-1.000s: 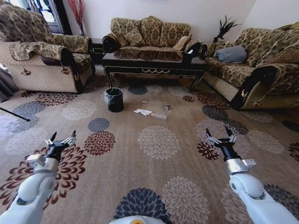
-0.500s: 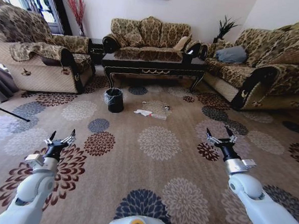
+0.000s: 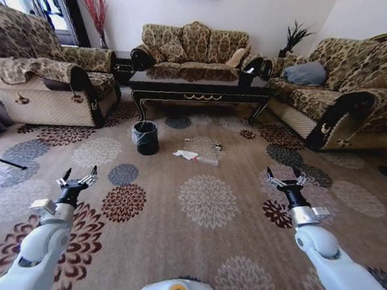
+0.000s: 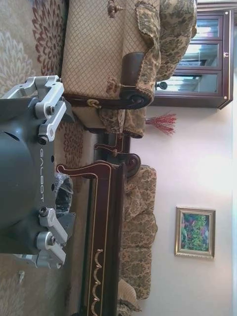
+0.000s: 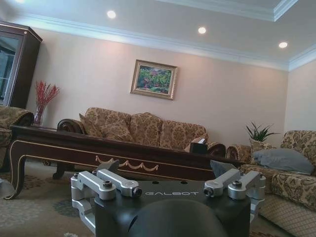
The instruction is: Move to the front of the table and pick up the trash from the floor, then place it into the trash bin.
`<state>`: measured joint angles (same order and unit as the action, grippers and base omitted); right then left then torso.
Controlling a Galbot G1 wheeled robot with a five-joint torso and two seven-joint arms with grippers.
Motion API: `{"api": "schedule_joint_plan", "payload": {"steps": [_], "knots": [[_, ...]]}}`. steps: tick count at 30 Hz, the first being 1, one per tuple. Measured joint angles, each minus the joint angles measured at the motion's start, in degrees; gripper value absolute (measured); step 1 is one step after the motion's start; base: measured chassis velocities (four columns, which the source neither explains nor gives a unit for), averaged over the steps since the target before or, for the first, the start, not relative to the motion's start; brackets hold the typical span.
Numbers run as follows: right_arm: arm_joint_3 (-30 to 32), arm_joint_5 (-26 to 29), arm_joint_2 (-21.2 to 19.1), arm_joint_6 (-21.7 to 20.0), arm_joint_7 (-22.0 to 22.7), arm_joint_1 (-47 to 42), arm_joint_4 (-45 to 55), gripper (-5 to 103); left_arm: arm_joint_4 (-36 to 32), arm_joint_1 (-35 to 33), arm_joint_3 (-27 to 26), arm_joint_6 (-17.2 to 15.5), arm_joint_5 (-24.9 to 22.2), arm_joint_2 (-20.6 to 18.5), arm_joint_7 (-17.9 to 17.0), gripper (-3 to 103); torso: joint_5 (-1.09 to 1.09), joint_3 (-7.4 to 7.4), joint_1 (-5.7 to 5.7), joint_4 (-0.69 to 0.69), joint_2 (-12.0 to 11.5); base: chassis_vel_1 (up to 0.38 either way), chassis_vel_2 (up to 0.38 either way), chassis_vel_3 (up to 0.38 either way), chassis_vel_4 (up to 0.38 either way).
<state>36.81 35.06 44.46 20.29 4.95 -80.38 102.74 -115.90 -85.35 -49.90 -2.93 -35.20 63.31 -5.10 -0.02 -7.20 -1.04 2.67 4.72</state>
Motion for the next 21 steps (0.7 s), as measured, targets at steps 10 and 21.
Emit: {"api": "schedule_joint_plan", "payload": {"steps": [10,21], "knots": [[-0.02,-0.09,0.09,0.09,0.0,0.0,-0.03,100,-0.26,-0.28,-0.15,0.05,0.08,-0.07,0.05,100,0.02,-0.04,-0.02,-0.01,0.05,-0.369,0.356,0.362,-0.37],[-0.2,-0.24,0.28,0.25,0.04,0.14,-0.37,100,0.08,-0.23,-0.1,0.09,0.26,-0.21,0.15,100,0.02,-0.07,-0.03,0.0,0.1,-0.344,0.351,0.343,-0.357]]}}
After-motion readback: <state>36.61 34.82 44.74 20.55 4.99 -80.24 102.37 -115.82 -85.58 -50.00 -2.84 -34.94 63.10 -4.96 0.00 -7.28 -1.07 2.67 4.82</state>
